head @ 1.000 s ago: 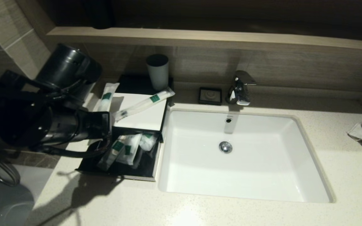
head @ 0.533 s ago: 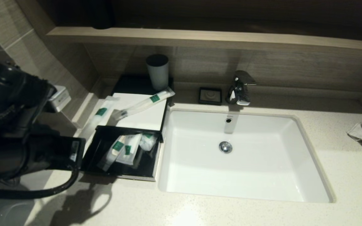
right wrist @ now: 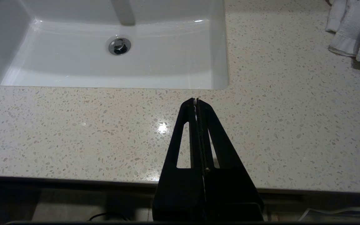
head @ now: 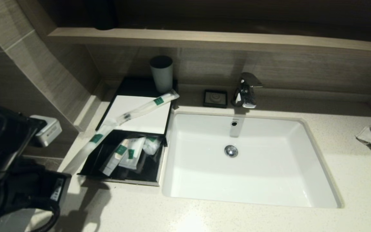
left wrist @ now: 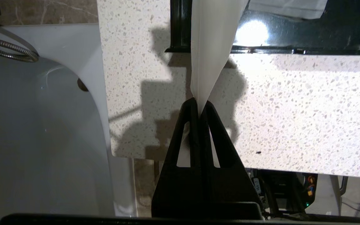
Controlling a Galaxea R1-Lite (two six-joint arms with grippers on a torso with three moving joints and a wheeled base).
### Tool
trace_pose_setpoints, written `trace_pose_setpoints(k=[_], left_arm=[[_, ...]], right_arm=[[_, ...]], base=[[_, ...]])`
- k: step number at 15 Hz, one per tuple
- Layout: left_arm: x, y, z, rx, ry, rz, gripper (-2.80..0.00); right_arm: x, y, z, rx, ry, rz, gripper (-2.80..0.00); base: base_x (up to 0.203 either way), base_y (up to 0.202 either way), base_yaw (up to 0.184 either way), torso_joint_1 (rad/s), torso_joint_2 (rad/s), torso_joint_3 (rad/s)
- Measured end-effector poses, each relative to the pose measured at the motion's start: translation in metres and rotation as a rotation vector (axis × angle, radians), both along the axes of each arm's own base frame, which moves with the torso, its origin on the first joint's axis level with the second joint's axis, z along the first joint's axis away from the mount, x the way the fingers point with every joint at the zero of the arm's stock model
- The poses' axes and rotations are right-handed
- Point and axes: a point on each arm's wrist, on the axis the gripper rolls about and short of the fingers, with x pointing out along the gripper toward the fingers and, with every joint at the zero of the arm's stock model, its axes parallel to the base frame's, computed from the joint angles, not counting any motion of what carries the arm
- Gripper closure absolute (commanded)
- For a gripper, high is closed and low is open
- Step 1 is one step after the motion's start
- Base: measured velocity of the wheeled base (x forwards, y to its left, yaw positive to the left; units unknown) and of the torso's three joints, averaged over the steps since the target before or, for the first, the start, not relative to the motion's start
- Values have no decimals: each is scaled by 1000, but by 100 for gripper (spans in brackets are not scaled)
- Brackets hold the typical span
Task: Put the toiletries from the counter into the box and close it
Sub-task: Place the bathroom toiletry into the drawer
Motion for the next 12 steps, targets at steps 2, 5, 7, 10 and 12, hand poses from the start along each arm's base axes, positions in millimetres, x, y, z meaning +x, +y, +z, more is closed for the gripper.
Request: trace_pose_setpoints(k=[2, 5, 7, 10, 12], left_arm=[[-3, 2, -2, 3, 6, 0, 0], [-7, 4, -8, 13, 22, -1, 0], [-10, 6, -14, 23, 37, -1, 0], [-14, 9, -20, 33, 52, -2, 0], [-17, 10, -23, 39, 60, -5, 0]], right_arm=[[0, 0, 0, 0, 0, 0, 0], [0, 0, 0, 0, -1, 0, 0], [0, 0, 0, 0, -1, 0, 0], [0, 0, 0, 0, 0, 1, 0], [0, 0, 0, 0, 0, 1, 0]], base=[[0, 0, 0, 0, 0, 0], [0, 0, 0, 0, 0, 0], [0, 0, 0, 0, 0, 0], [0, 0, 0, 0, 0, 0], [0, 0, 0, 0, 0, 0]])
